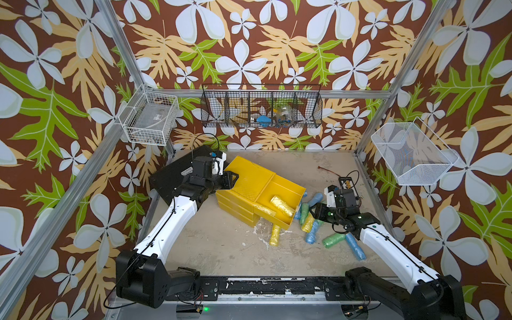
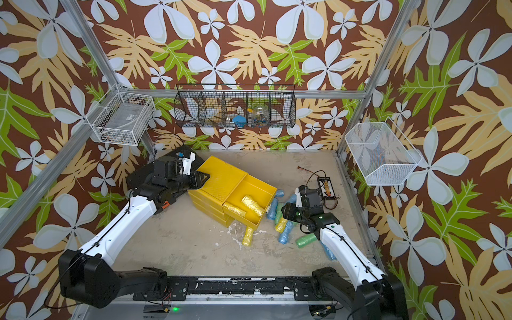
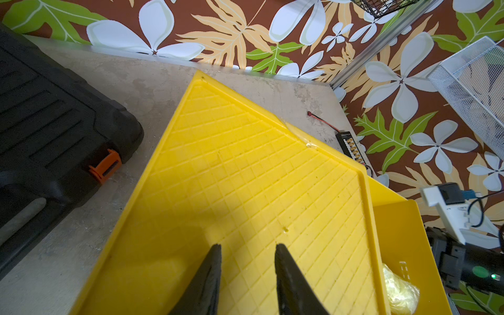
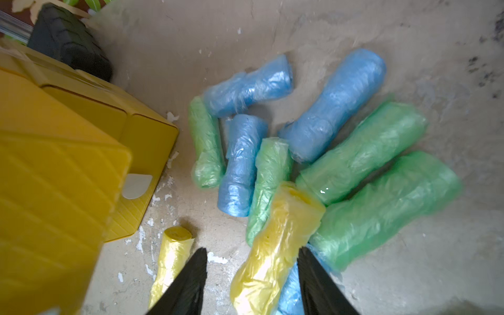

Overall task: Sort the rolls of trash bags by color and place them into the drawer
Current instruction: Pick up the roll of trash bags from the center of the board.

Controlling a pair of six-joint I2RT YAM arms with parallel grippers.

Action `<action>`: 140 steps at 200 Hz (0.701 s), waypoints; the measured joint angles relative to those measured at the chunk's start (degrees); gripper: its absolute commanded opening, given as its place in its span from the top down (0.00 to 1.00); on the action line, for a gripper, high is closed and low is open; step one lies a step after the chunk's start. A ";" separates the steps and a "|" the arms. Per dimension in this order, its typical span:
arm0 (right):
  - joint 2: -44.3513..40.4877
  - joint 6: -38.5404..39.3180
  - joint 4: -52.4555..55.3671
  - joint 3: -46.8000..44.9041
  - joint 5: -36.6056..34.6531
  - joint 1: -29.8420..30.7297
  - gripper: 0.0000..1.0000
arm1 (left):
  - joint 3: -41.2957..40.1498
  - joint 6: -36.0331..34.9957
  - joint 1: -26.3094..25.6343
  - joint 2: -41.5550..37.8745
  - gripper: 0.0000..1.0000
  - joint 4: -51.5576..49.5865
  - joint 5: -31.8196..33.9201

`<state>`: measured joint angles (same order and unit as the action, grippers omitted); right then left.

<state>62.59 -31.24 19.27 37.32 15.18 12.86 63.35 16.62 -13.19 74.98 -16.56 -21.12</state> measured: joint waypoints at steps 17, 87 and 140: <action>2.19 -0.07 -1.62 -1.22 0.33 -0.04 0.42 | -0.11 -0.02 0.00 0.00 0.63 0.11 -0.04; 10.12 -0.07 -7.52 -3.13 1.22 -0.37 0.54 | -0.52 -0.17 0.00 0.02 0.63 1.05 -0.22; 9.99 -0.02 -8.41 -1.77 1.57 -0.50 0.82 | -0.52 -0.17 0.00 0.07 0.63 1.18 -0.20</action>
<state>72.58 -31.27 10.85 35.55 16.75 12.36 62.83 16.45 -13.19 75.05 -15.38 -21.32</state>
